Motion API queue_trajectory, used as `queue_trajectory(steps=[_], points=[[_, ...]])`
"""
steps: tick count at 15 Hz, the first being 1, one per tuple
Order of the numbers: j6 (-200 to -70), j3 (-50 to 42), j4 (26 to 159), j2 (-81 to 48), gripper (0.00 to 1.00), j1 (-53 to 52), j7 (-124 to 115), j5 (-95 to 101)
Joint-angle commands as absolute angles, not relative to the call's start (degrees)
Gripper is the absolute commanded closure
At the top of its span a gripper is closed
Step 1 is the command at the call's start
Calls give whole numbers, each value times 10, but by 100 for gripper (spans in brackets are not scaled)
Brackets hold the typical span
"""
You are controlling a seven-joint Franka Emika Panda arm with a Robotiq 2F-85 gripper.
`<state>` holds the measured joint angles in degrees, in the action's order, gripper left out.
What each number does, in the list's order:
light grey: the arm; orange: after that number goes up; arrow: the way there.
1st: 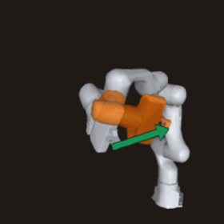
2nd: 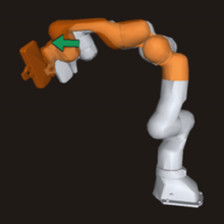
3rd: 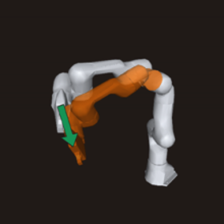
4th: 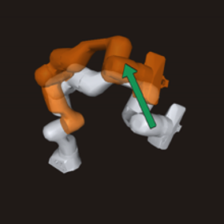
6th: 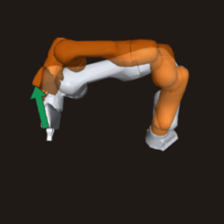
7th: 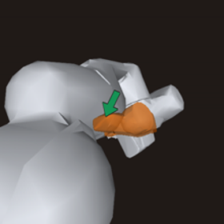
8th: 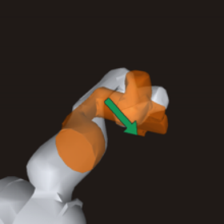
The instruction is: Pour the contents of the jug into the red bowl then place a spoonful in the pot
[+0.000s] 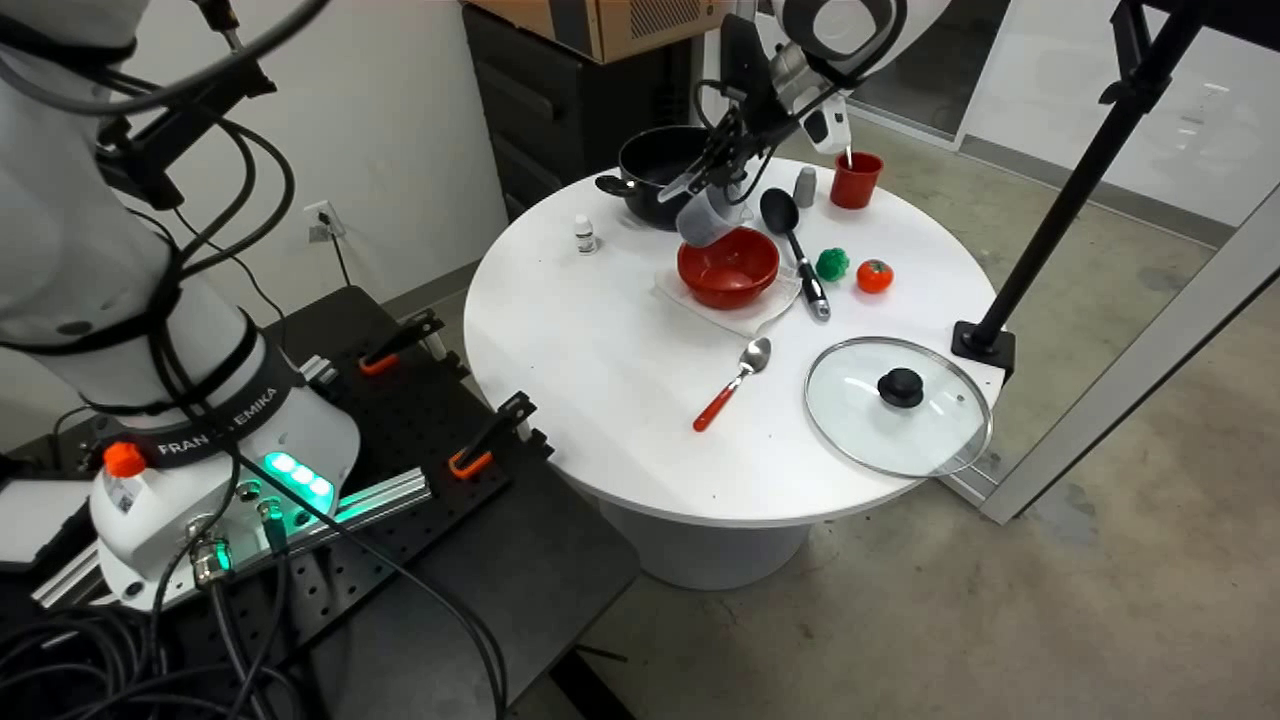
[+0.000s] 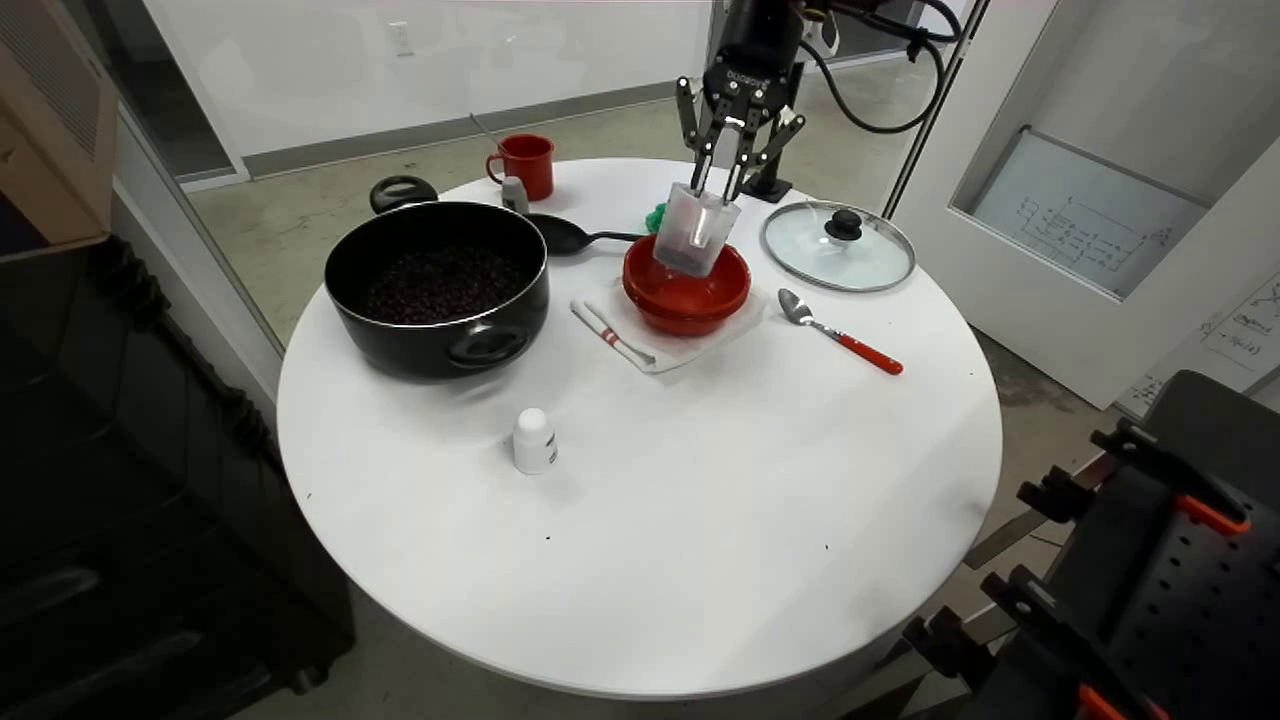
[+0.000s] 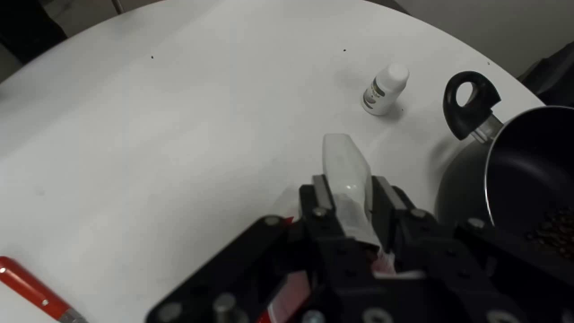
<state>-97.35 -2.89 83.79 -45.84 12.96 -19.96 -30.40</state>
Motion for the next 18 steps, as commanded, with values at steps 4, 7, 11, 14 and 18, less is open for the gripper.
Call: queue_trajectory(steps=[4, 7, 11, 14, 18], points=[[-970, -31, 847, -459, 93, 137, -180, -310], [-969, -28, 881, -447, 93, 138, -169, -318], [-970, -25, 897, -450, 93, 147, -175, -351], [-965, -24, 887, -456, 93, 160, -178, -402], [-932, -30, 853, -473, 93, 171, -204, -463]])
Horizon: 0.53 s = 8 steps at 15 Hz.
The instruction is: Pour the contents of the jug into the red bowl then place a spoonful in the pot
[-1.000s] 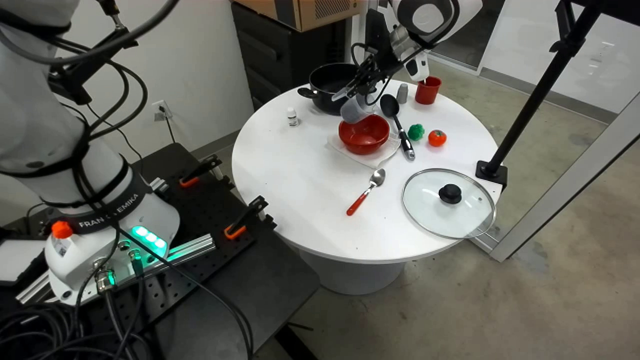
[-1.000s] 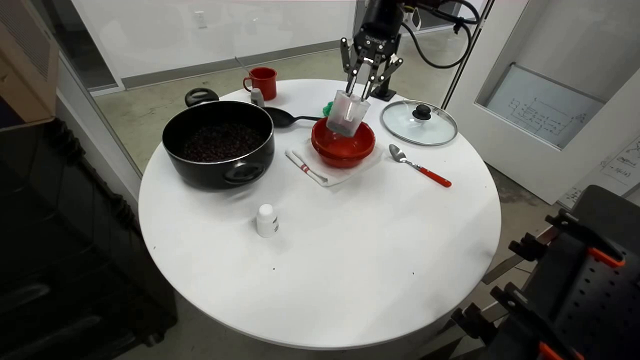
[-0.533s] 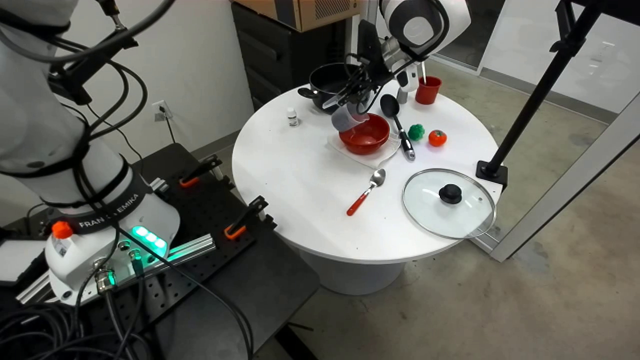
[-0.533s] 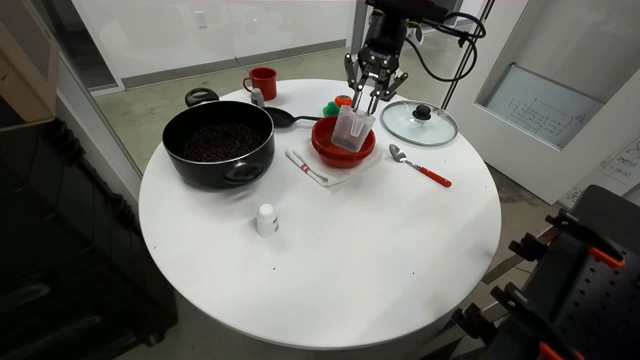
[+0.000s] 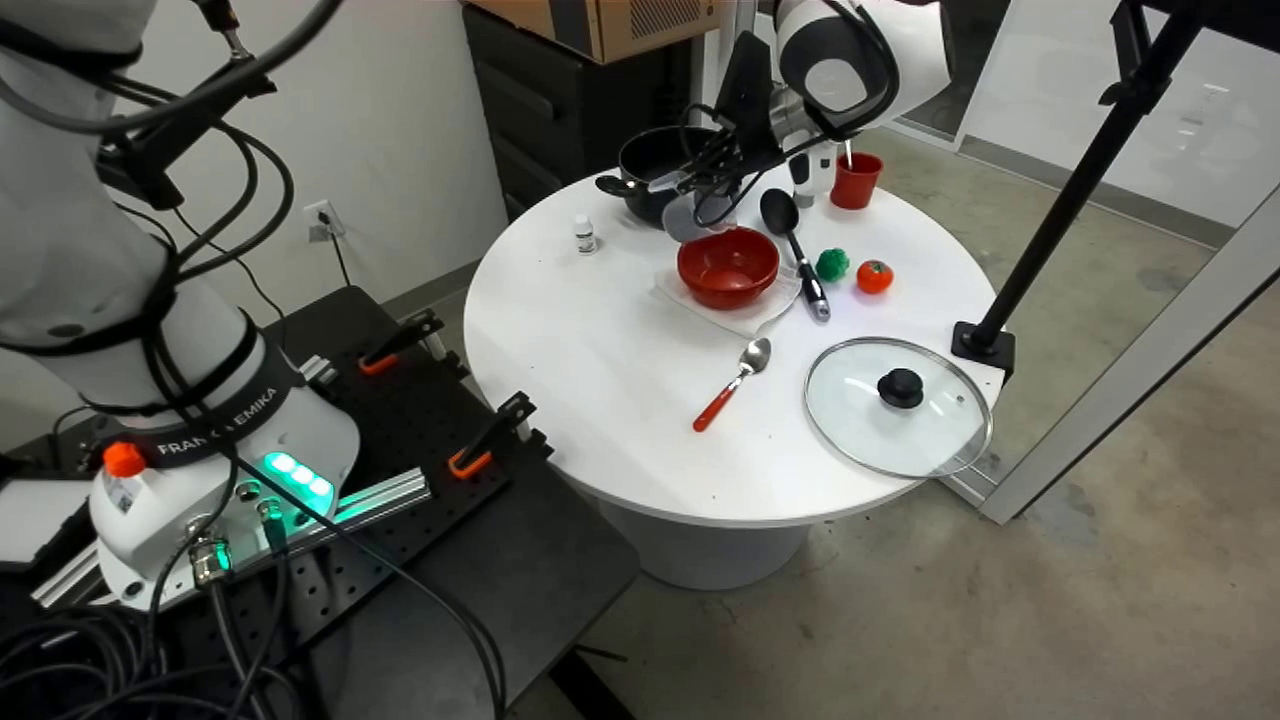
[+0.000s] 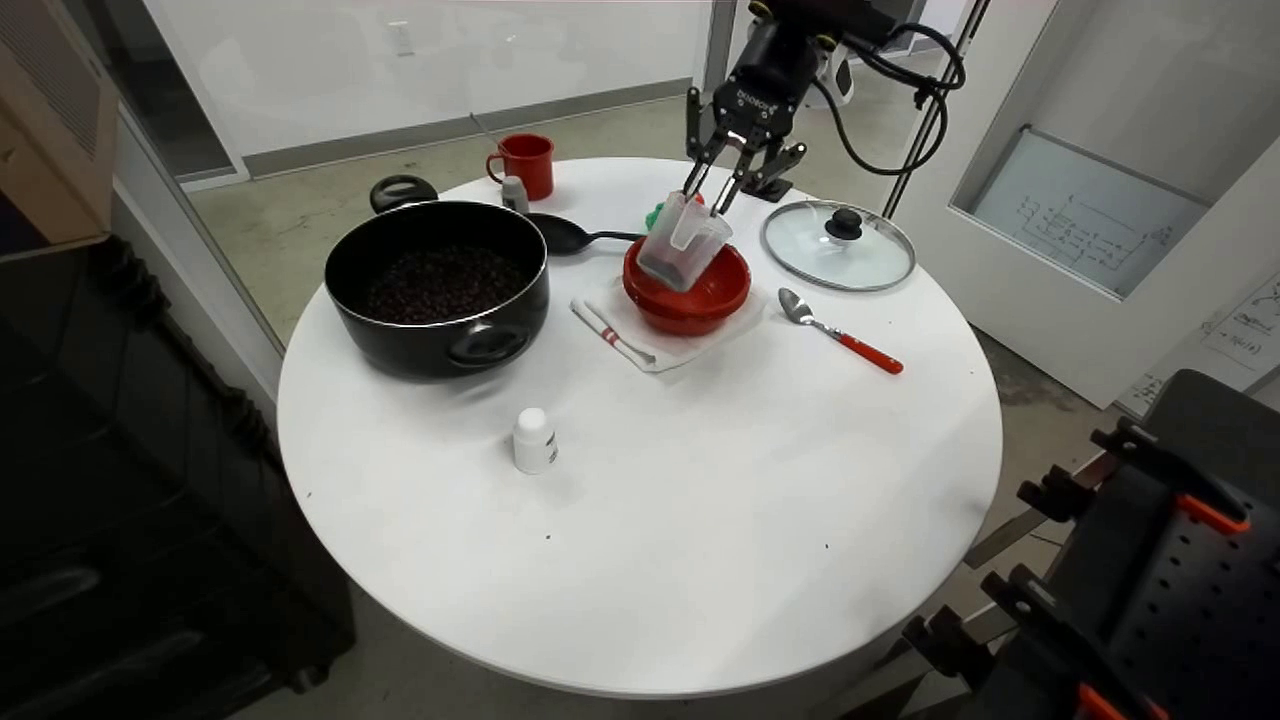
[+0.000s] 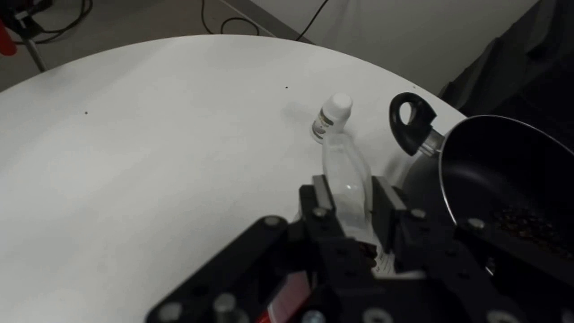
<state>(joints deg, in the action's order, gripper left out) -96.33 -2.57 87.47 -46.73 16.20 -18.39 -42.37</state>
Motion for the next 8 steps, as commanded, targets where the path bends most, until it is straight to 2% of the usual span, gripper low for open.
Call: queue_trajectory(steps=[1, 8], points=[[-916, -32, 841, -481, 93, 174, -215, -471], [-799, -41, 728, -573, 93, 192, -317, -524]])
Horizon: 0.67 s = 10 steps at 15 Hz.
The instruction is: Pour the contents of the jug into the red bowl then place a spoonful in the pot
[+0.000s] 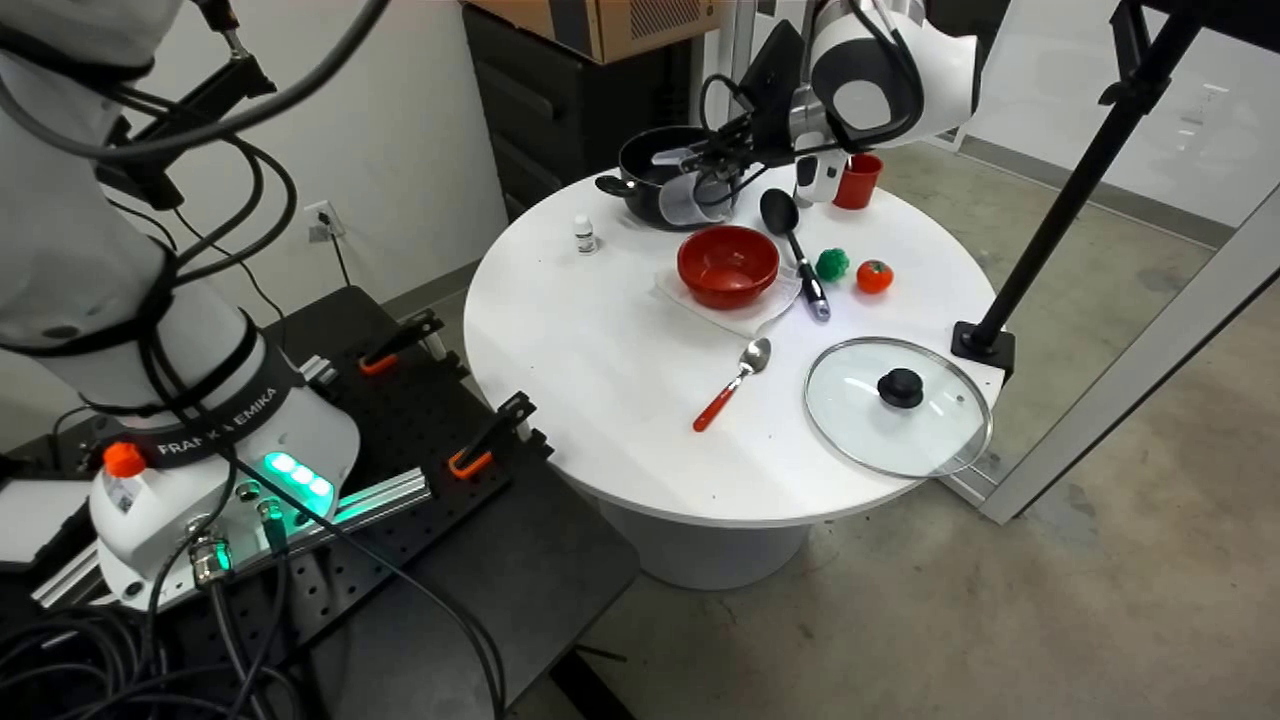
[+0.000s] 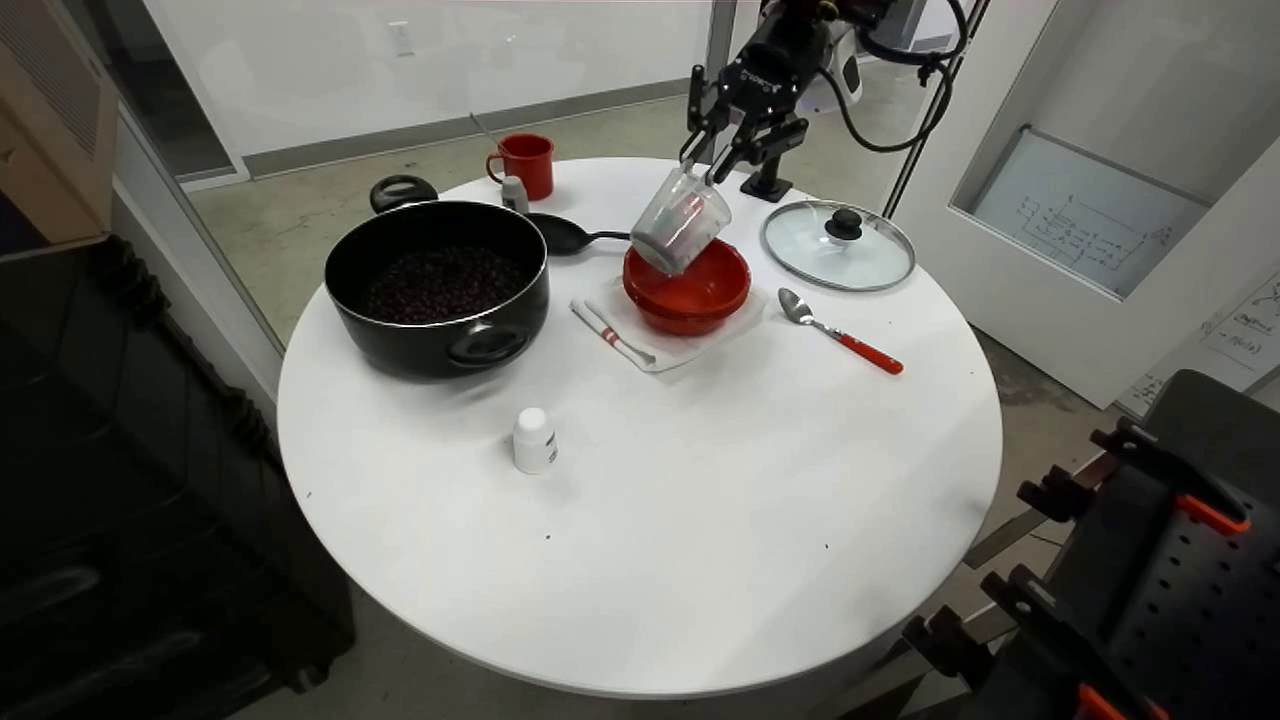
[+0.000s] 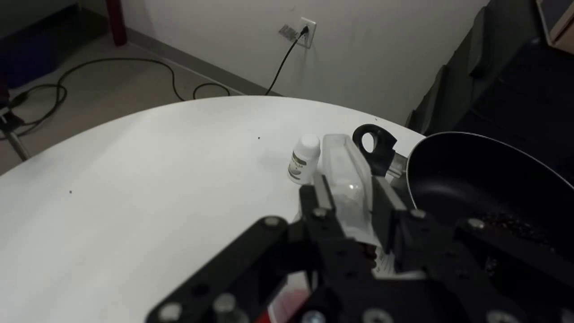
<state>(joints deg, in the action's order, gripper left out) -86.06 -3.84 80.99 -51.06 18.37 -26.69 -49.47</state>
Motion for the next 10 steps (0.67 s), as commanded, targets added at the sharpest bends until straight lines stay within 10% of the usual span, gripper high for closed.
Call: queue_trajectory(steps=[1, 10], points=[[-785, -41, 708, -589, 93, 195, -331, -532], [-631, -12, 537, -724, 93, 244, -437, -596]])
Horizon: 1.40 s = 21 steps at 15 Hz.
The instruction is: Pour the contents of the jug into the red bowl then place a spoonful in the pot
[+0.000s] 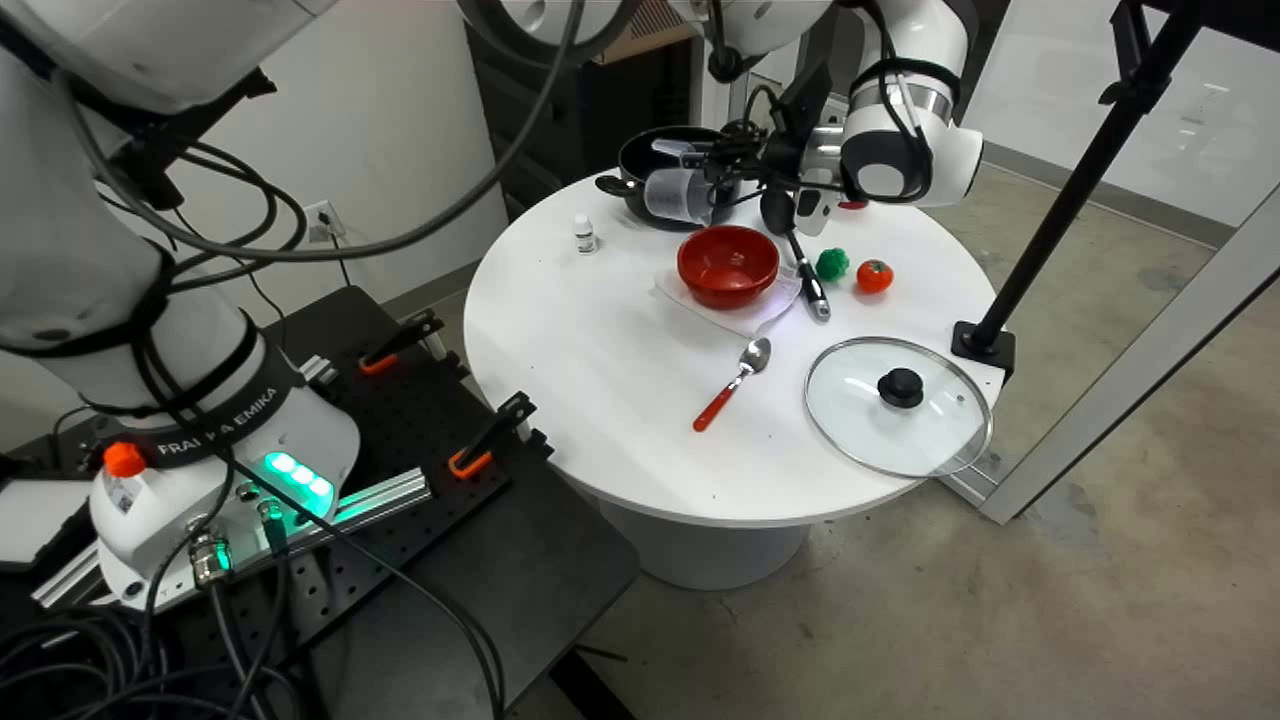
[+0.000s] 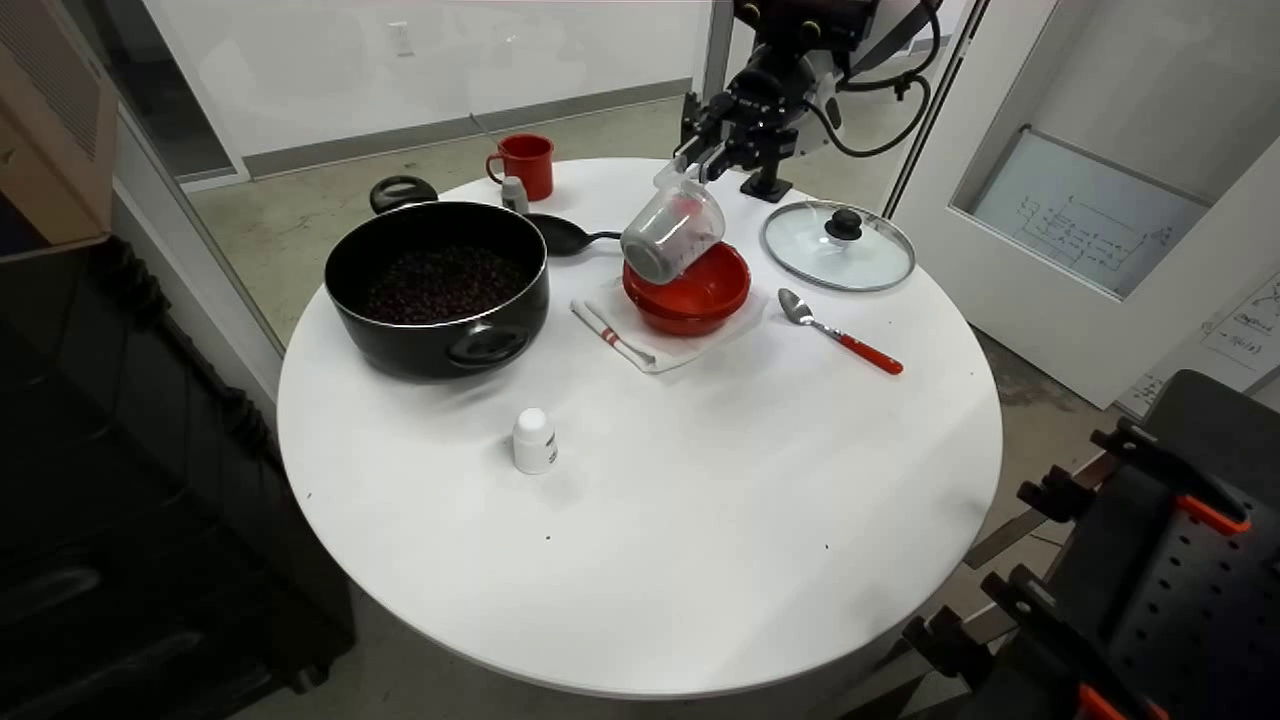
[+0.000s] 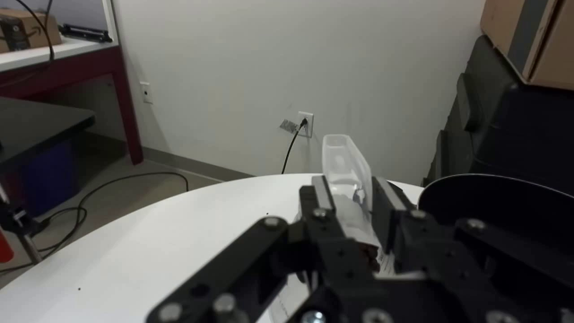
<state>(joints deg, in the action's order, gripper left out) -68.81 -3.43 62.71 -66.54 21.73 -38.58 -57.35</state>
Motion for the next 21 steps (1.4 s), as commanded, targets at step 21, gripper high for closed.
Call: queue_trajectory(steps=[21], points=[[-557, 74, 426, -844, 93, 312, -651, -736]])
